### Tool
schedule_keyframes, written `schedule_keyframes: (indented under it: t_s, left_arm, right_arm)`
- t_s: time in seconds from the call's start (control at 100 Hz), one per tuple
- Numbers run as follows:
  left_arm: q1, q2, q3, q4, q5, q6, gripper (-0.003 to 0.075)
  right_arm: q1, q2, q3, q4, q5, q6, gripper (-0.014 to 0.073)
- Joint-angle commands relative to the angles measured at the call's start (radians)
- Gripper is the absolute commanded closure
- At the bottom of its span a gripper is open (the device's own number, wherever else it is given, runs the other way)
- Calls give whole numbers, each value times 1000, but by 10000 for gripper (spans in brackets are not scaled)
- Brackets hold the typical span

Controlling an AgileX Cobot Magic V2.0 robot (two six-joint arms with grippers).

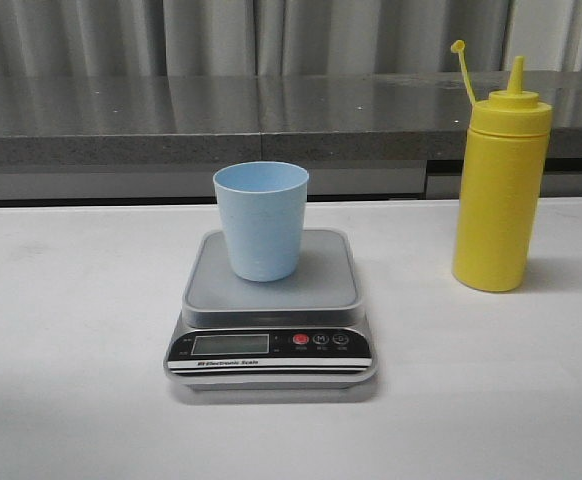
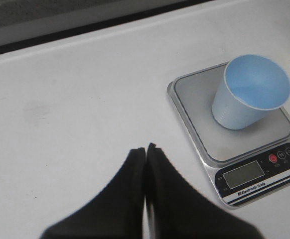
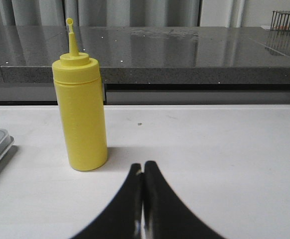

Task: Pour seasoning into cup on scale with both arms

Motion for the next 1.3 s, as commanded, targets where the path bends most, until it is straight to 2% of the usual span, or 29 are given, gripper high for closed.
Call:
schedule_keyframes:
  t_s: [0.0, 0.26, 0.68, 0.87, 1.29]
  left_arm:
    - [3, -92, 40, -21, -113, -10, 741]
    - [3, -339, 232, -21, -258, -10, 741]
    - [3, -618, 445, -35, -320, -19, 741]
    - [3, -683, 482, -35, -324, -19, 741]
    - [3, -687, 486, -35, -317, -19, 741]
  right_arm:
    - [1, -20, -17, -13, -75, -2, 662]
    - [1, -20, -17, -13, -75, -2, 662]
    - [1, -20, -17, -13, -75, -2, 662]
    - [1, -20, -17, -13, -75, -2, 662]
    - [2, -18, -34, -13, -120, -2, 662]
